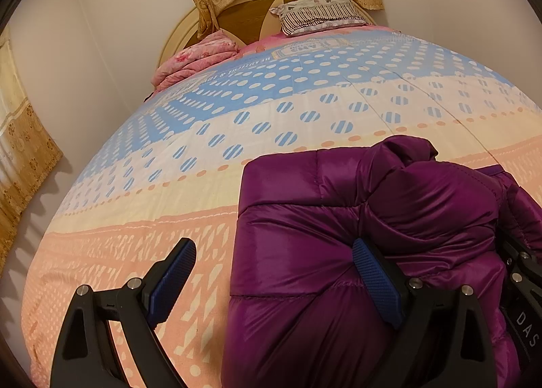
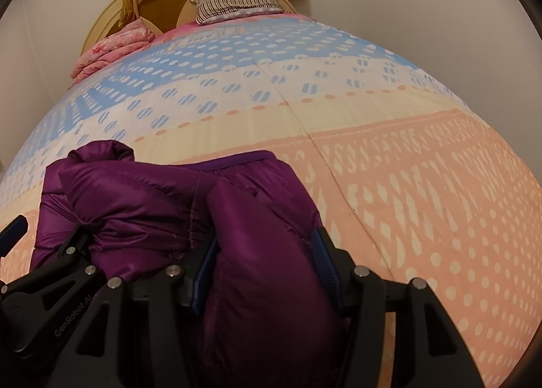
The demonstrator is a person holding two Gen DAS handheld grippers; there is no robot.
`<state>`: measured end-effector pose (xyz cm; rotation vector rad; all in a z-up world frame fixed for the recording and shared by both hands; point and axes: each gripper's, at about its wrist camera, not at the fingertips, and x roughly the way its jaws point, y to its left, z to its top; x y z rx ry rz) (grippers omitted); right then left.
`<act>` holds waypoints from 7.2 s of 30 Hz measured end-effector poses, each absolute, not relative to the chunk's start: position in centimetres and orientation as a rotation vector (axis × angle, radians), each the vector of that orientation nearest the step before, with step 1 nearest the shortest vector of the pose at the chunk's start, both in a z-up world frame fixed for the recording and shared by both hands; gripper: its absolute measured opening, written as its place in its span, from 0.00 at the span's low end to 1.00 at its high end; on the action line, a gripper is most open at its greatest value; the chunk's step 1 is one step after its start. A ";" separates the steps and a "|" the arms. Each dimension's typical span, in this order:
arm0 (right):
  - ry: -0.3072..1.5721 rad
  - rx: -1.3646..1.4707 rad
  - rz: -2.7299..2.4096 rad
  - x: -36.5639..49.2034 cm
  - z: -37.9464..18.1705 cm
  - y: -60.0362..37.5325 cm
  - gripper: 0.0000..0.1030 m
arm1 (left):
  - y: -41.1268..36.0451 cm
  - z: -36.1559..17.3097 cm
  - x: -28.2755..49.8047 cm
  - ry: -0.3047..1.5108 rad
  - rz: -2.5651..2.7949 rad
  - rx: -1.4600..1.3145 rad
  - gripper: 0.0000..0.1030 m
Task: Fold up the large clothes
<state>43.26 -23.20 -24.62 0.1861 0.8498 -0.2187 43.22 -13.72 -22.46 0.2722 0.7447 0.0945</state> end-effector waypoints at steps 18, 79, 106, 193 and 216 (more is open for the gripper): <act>0.850 0.183 -0.220 43.4 -24.8 -23.3 0.56 | -13.9 -22.5 43.1 0.741 0.097 0.277 0.92; 0.758 0.177 -0.047 32.8 -24.6 -21.7 0.24 | -11.0 -21.9 31.5 0.675 -0.217 0.235 0.24; 0.624 0.185 0.219 32.3 -17.6 -14.5 0.19 | -0.9 -12.8 25.2 0.488 -0.066 0.197 0.15; 0.740 0.029 0.313 33.8 -20.2 -6.3 0.61 | 10.1 -16.3 23.5 0.598 0.243 0.060 0.71; 0.438 -0.021 0.296 20.0 -7.7 -7.4 0.84 | 9.2 -3.2 9.6 0.307 0.215 0.057 0.78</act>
